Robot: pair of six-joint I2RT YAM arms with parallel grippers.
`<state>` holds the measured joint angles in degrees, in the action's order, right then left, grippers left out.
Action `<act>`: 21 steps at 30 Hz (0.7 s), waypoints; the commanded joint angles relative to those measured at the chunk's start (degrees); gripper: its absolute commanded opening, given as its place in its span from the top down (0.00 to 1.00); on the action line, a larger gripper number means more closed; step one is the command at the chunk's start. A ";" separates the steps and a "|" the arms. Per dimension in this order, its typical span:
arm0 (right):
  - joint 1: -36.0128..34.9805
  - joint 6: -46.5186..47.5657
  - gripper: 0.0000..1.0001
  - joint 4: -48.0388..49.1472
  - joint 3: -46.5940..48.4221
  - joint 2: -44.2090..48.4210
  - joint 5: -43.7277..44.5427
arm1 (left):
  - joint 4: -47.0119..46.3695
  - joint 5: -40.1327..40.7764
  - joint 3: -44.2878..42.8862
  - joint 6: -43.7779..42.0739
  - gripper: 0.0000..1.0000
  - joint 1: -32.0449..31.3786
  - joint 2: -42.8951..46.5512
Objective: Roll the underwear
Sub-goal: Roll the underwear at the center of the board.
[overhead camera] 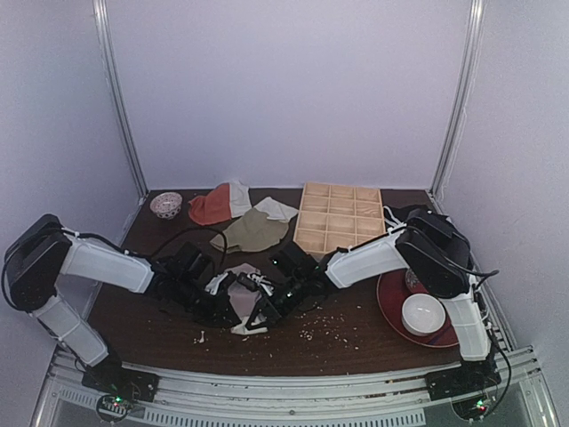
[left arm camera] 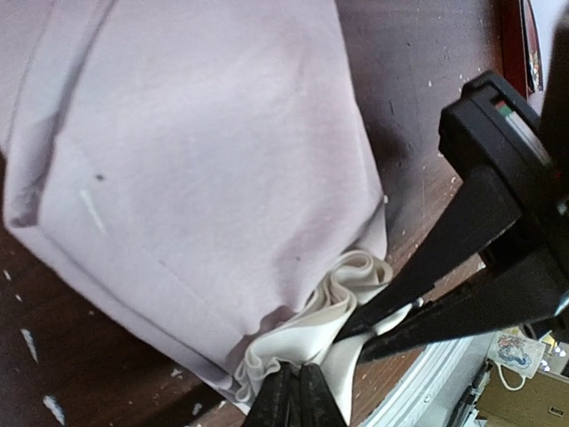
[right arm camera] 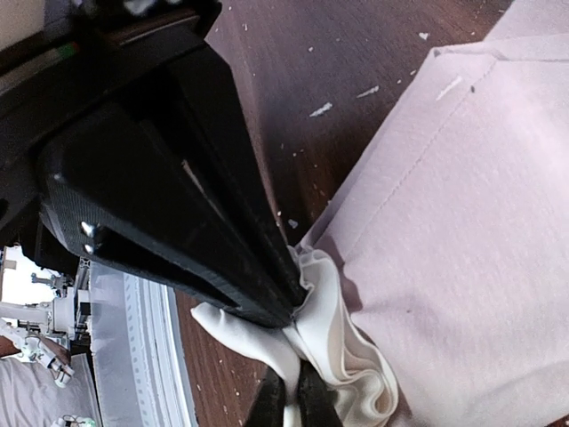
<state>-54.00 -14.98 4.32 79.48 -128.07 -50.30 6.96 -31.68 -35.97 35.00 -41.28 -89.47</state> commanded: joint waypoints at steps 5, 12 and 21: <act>0.87 1.87 1.00 -7.76 1.83 -1.47 5.39 | 3.07 1.36 2.58 0.08 0.91 -1.96 1.07; 0.47 3.04 1.00 -12.01 5.01 -1.81 5.74 | 1.49 1.66 2.40 0.69 0.95 -1.97 0.30; -0.60 4.65 1.00 -16.82 9.24 -3.07 6.80 | 2.72 3.91 2.58 0.75 0.90 -1.97 2.12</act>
<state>-54.22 -12.03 -9.17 87.11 -129.32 -47.97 6.70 -29.76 -34.76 36.58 -42.44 -88.14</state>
